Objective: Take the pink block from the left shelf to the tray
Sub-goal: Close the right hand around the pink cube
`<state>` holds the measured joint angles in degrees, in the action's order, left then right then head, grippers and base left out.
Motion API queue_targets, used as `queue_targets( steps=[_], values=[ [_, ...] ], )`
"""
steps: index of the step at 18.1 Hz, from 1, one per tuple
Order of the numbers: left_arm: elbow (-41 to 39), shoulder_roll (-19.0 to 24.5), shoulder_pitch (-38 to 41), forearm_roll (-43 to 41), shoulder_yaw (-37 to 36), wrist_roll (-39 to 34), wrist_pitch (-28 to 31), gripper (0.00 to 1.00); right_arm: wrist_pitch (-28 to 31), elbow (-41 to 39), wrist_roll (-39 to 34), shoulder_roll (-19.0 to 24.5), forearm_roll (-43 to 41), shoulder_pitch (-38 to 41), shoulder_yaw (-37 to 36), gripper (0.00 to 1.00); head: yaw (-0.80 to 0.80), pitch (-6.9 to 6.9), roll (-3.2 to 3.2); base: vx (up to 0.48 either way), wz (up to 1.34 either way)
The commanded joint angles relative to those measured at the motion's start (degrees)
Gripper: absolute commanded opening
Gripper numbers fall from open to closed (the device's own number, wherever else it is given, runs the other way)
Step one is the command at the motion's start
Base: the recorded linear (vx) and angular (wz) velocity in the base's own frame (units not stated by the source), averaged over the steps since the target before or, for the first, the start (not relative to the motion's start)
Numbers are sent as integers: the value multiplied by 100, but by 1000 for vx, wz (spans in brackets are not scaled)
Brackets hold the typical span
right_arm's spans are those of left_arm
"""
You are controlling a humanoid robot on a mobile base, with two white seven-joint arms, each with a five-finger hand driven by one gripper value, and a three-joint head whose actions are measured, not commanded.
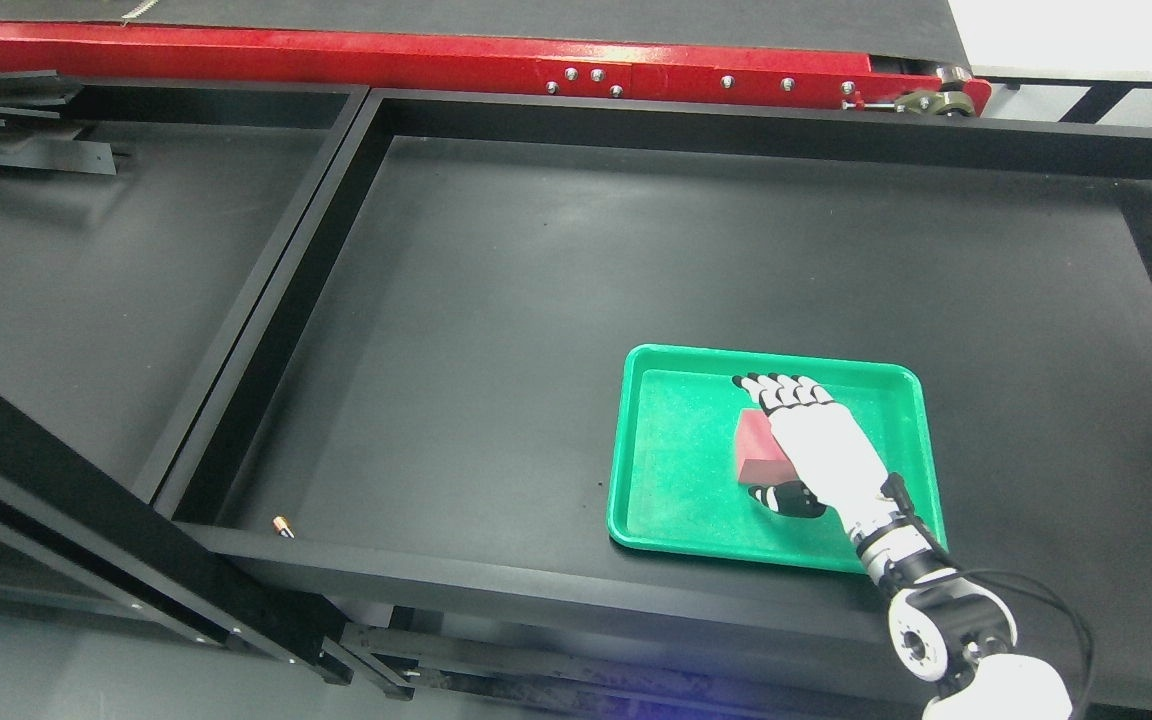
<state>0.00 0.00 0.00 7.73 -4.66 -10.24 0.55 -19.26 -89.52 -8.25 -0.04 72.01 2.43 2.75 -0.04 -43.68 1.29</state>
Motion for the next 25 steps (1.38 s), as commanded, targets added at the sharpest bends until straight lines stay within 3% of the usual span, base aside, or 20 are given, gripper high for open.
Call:
queue_targets(
  steps=[1,8,10,13,18,22,25],
  values=[
    [-100,100,-176,0,0,-4,-2,100,-7,286,-89,-96,15,-23,200,99,0,0,0,32,2],
    [-100,100,-167,0,0,-4,-2,100,1,418,-89,-96,24,-14,182,96,0,0,0,6,1],
    [-100,100,-167,0,0,-4,-2,100,1,418,-72,-96,33,-14,165,84,0,0,0,0,0],
    [-100,100,-167,0,0,-4,-2,100,28,418,-45,-96,24,-14,112,57,0,0,0,0,0],
    [-100,100,-176,0,0,-4,-2,100,19,418,16,-96,24,-5,94,6,0,0,0,0,0],
    [-100,100,-167,0,0,-4,-2,100,2,383,402,-96,-11,-14,16,1,0,0,0,0,0],
    [-100,100,-167,0,0,-4,-2,100,-217,24,1086,-96,-151,-14,-178,2,0,0,0,0,0]
  ],
)
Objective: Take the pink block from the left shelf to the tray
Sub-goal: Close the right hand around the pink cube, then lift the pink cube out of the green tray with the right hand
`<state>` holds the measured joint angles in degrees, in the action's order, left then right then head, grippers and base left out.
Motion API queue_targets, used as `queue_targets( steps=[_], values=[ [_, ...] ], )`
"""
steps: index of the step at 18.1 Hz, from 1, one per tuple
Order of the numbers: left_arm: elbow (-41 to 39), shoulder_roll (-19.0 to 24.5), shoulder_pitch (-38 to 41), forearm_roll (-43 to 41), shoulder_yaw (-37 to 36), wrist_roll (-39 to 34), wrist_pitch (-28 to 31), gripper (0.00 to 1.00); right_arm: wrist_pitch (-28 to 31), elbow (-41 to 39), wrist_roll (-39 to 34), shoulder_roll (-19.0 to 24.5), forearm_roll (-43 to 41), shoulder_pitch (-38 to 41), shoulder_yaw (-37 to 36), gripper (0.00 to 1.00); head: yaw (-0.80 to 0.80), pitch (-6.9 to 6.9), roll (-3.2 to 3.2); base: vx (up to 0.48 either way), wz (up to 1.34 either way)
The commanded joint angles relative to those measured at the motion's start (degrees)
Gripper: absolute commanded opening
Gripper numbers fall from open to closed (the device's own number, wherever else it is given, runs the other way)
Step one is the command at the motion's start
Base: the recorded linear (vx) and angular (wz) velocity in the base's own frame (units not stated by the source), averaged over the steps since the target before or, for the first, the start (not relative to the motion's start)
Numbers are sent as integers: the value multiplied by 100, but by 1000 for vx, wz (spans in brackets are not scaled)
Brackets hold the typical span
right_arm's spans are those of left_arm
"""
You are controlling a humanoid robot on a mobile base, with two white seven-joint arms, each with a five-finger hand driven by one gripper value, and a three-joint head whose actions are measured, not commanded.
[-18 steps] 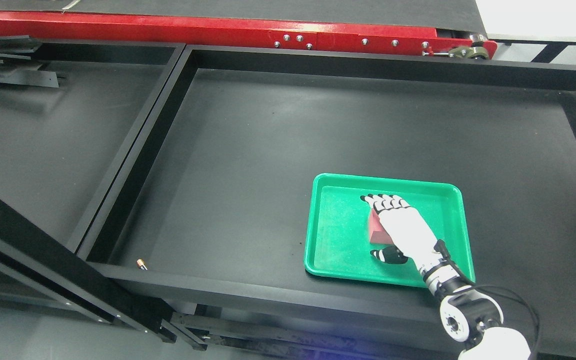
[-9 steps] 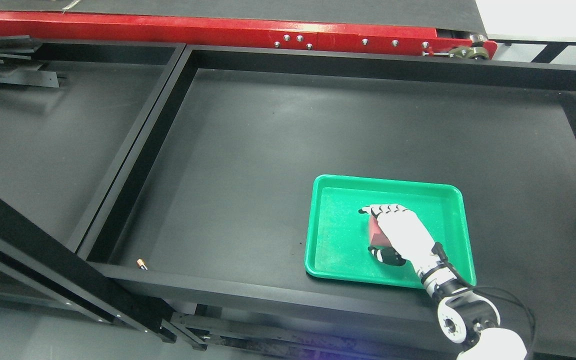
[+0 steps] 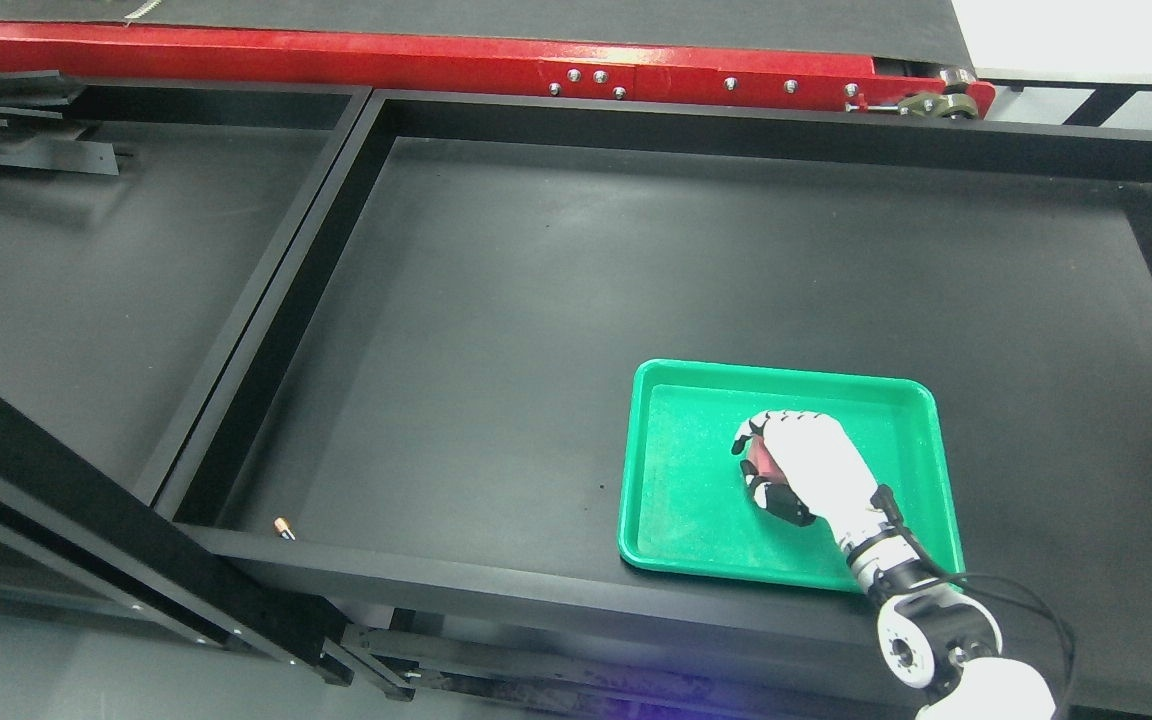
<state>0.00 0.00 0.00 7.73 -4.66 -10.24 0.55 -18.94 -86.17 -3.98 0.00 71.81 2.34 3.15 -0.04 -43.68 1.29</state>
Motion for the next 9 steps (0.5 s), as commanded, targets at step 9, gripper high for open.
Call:
queue_targets(
  steps=[9],
  values=[
    [-100,100,-167,0,0,-4,-2,100,-839,-752,1497,-100,-695,179,-465,2,0,0,0,0,0]
  ],
)
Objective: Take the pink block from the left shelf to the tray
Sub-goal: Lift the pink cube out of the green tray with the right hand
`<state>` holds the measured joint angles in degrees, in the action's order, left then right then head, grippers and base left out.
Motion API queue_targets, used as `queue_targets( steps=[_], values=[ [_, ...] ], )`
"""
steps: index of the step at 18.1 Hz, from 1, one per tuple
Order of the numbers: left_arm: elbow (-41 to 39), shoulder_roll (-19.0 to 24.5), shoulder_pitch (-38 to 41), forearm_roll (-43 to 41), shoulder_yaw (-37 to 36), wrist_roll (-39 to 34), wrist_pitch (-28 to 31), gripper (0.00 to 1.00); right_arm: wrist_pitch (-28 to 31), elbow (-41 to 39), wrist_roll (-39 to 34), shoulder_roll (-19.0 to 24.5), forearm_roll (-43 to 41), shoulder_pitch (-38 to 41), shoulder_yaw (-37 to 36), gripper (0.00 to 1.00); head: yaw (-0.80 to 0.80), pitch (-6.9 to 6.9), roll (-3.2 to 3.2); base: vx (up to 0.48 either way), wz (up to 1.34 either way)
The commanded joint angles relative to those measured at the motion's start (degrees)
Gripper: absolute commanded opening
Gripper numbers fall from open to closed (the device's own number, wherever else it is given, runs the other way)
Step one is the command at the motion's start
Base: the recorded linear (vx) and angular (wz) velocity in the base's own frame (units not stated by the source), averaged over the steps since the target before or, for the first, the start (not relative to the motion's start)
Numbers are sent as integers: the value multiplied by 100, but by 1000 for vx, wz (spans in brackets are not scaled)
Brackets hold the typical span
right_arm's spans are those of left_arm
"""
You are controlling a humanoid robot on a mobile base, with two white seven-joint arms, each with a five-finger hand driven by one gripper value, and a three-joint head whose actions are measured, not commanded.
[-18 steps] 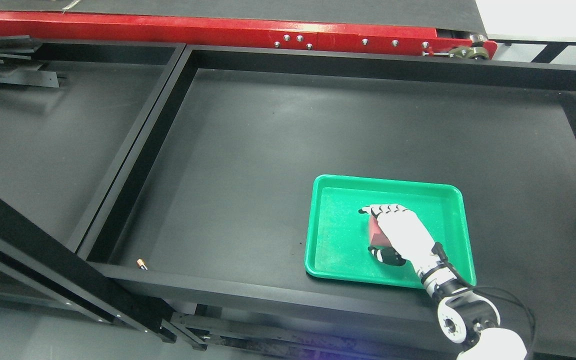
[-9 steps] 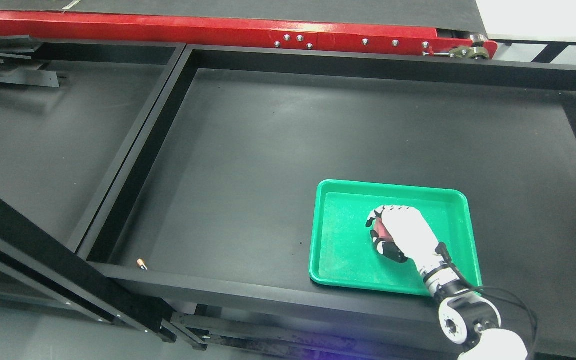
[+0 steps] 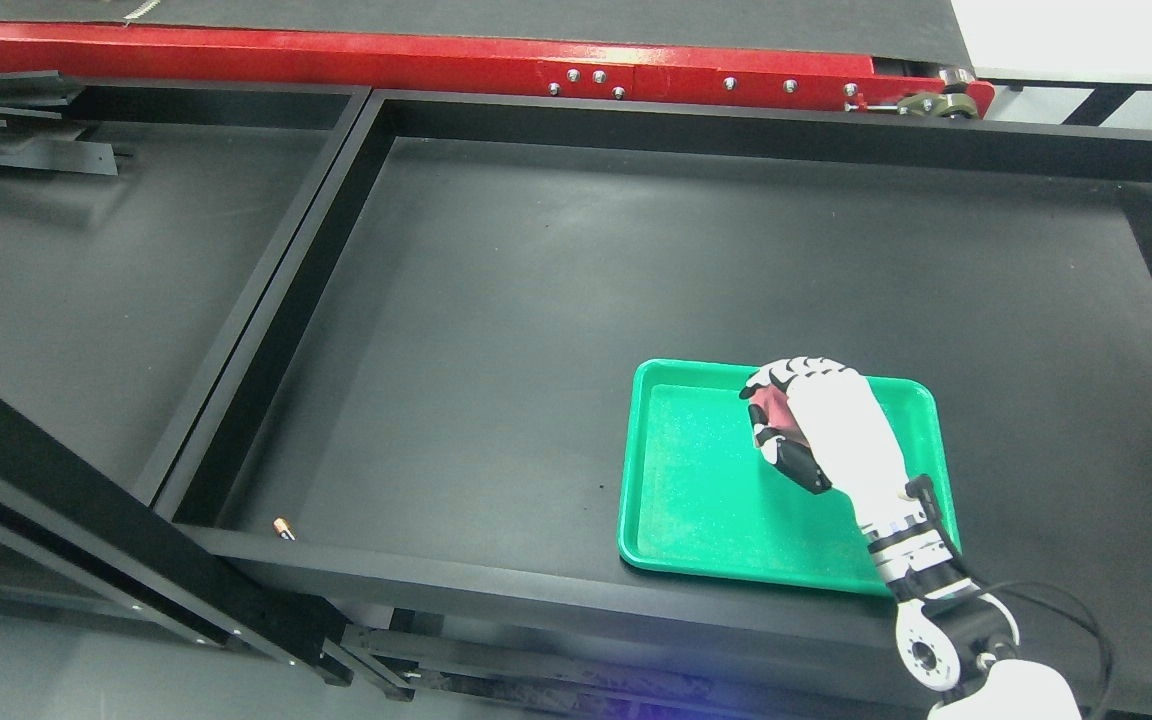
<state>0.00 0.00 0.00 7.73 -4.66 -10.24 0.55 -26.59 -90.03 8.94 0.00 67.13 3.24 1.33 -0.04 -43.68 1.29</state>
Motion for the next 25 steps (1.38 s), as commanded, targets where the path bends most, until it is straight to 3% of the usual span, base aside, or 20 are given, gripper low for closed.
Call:
queue_targets(
  steps=[1,19,25],
  values=[
    [-100,100,-167,0,0,-4,-2,100,-75,-366,205,-100,-227,98,-282,2,0,0,0,0,0],
    [-100,100,-167,0,0,-4,-2,100,-83,-366,205,-100,-227,168,-248,3,0,0,0,-18,28],
    [-100,100,-167,0,0,-4,-2,100,-364,-366,301,-100,-454,177,-247,3,0,0,0,-91,265]
  ],
)
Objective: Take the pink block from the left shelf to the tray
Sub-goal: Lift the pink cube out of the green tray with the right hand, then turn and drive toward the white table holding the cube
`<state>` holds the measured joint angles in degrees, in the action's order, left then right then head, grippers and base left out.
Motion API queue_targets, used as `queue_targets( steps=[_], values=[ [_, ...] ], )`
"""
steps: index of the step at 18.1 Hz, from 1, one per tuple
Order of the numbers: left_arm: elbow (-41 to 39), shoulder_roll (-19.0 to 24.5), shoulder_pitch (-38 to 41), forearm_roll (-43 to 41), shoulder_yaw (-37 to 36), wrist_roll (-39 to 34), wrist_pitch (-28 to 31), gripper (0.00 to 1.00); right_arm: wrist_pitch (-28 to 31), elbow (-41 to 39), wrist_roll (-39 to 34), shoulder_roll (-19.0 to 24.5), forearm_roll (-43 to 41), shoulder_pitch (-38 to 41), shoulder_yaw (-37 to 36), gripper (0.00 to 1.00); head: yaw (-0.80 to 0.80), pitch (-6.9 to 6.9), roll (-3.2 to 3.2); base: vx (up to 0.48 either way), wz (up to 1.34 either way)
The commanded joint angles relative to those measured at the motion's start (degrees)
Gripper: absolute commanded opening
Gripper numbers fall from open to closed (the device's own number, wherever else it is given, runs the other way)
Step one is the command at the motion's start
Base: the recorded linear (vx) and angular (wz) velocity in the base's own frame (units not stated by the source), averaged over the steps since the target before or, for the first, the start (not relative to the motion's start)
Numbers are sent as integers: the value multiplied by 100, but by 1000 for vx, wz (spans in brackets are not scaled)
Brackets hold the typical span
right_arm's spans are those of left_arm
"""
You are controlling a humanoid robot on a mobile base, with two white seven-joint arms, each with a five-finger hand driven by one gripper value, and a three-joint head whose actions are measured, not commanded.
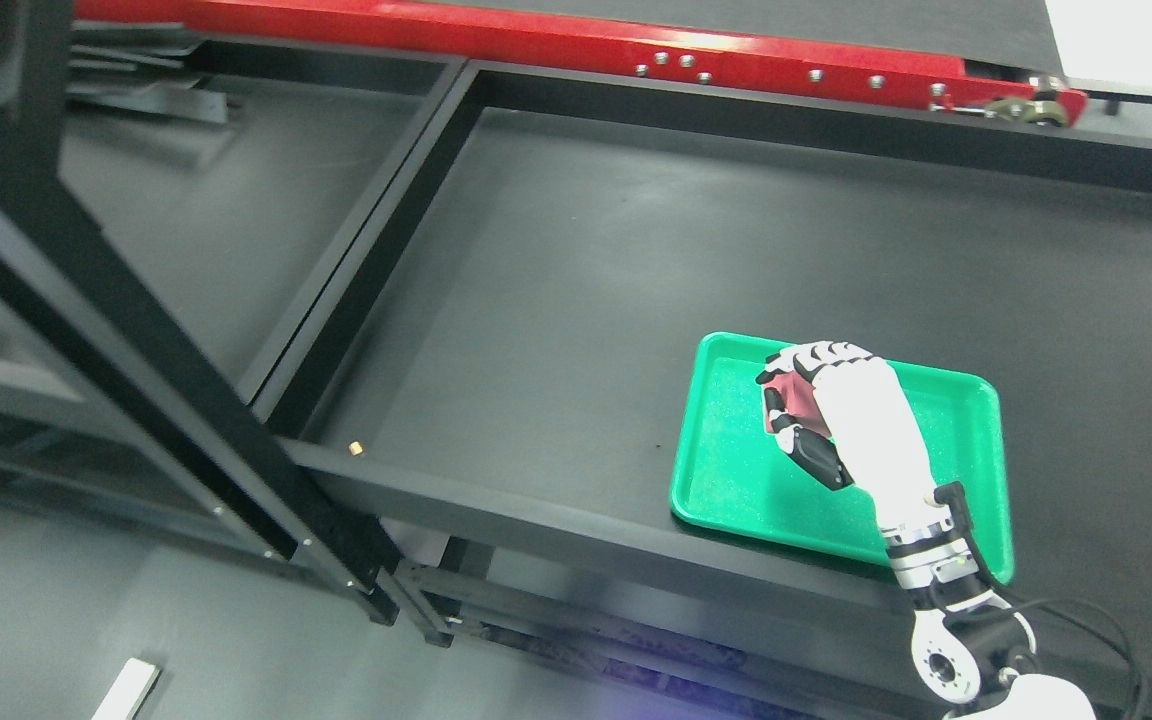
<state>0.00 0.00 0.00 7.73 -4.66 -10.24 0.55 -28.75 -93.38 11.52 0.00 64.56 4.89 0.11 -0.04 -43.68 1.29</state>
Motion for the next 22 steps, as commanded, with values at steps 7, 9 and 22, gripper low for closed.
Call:
queue_targets(
  steps=[7,9,22],
  values=[
    [-100,100,-167,0,0,-4,-2,100,-272,-31,35,-100,-286,56,-126,4,0,0,0,-98,525],
    [-100,100,-175,0,0,-4,-2,100,-272,-31,35,-100,-286,56,-126,4,0,0,0,-131,656],
    [-100,100,-167,0,0,-4,-2,100,-420,-31,35,-100,-399,56,-99,4,0,-1,0,-146,703]
  ],
)
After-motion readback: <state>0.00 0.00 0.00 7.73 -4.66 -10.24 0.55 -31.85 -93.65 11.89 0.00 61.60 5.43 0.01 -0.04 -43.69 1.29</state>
